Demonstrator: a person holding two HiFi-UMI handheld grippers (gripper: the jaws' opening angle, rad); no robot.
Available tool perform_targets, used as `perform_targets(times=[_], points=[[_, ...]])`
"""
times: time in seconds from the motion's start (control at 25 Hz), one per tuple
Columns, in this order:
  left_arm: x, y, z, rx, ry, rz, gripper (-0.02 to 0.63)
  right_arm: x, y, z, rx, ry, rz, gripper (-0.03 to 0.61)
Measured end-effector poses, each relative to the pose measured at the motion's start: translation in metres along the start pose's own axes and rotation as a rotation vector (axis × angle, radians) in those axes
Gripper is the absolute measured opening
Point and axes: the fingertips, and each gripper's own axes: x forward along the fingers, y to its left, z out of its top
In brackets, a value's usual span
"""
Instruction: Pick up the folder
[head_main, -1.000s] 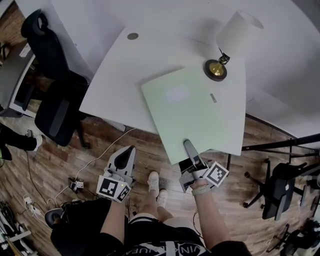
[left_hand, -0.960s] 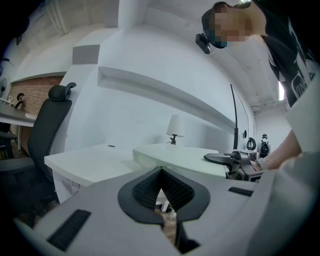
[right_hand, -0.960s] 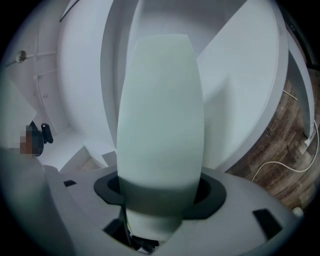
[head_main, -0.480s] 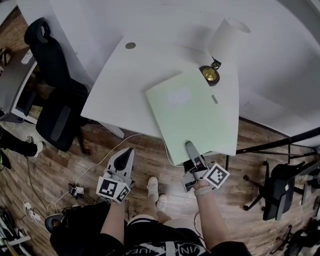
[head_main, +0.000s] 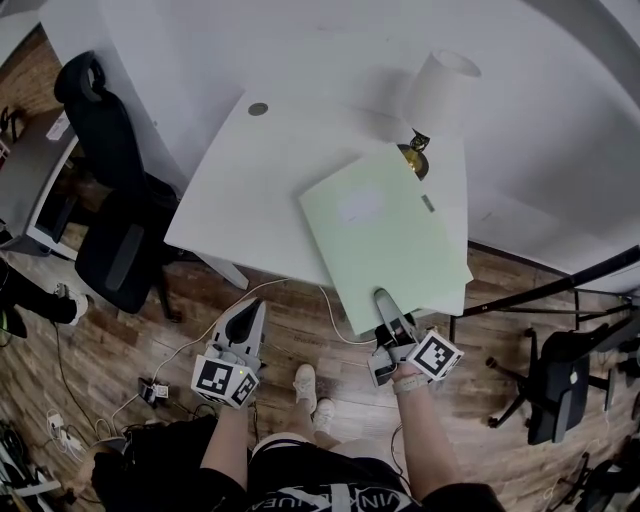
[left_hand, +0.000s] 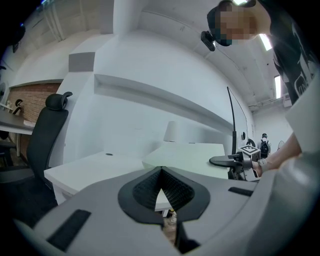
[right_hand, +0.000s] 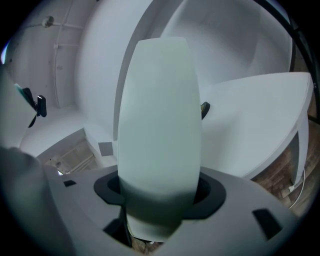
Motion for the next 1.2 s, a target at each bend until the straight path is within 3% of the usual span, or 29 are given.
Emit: perform_targets(times=[0.32,0.52,1.2], points=[[-0.003,-0.005,0.011,0.006,-0.014,-0.001,0.012,-0.012,0.010,0.013,-0.069,-0.011,-0.008,0.295],[-0.004,-0.001,0.019,-0.001,-0.017,0.012,0.012,-0.026,-0.004,0.015,-0.160,0.029,-0.132,0.295],[-0.012,0.006,0.046,0.040,-0.048,0.034,0.012,-0.038,0.022,0.035,-0.359,0.007,-0.129,0.295]])
